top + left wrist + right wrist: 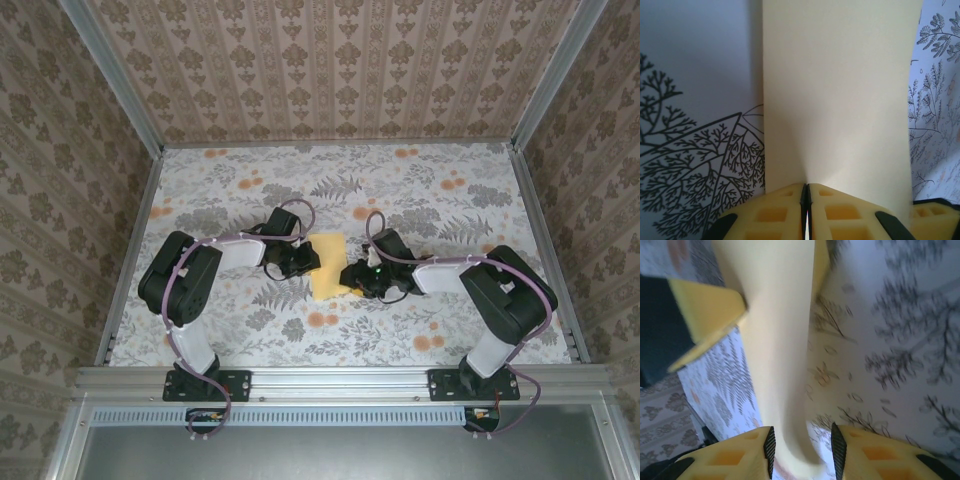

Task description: Fold a paper plane with a square sheet of paper (pick it up from the middle)

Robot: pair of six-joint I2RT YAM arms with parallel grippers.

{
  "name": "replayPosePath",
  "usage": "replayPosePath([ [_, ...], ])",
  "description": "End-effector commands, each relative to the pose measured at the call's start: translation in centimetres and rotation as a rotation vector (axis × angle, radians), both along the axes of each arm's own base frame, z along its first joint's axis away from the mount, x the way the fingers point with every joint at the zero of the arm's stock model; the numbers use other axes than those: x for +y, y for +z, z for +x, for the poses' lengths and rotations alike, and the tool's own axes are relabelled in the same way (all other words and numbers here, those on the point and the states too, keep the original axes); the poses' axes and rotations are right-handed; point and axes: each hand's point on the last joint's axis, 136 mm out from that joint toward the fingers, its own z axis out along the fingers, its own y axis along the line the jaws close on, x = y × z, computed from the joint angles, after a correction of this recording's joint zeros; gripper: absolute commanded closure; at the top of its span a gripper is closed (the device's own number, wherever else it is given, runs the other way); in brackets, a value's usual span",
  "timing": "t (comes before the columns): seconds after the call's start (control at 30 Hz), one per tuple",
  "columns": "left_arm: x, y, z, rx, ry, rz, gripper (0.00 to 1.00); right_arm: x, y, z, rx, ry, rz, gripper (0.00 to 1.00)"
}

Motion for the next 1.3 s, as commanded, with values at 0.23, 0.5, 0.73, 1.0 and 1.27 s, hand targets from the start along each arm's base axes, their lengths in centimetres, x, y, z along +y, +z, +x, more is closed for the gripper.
replayPosePath([
  [0.23, 1.7, -2.9, -2.2, 0.099, 0.009, 0.082, 0.88, 1.7, 0.2, 1.6, 0.022, 0.001, 0.106, 0.63],
  [0.5, 0.6, -1.4, -1.4, 0.043, -0.014, 0.028, 0.87, -0.1, -0.6, -0.5, 0.104, -0.041, 0.043, 0.68],
  [0.73, 0.1, -0.9, -1.2, 0.022, -0.027, 0.014, 0.87, -0.7, -0.3, -1.3, 0.149, -0.056, 0.025, 0.76],
  [1.0, -0.3, -0.1, -0.8, -0.005, -0.031, -0.011, 0.86, -1.6, -0.3, -1.6, 0.166, -0.072, -0.033, 0.87],
  [1.27, -1.3, 4.7, 0.6, -0.193, -0.059, -0.112, 0.73, -1.7, -0.3, -1.4, 0.179, -0.067, -0.054, 0.96],
])
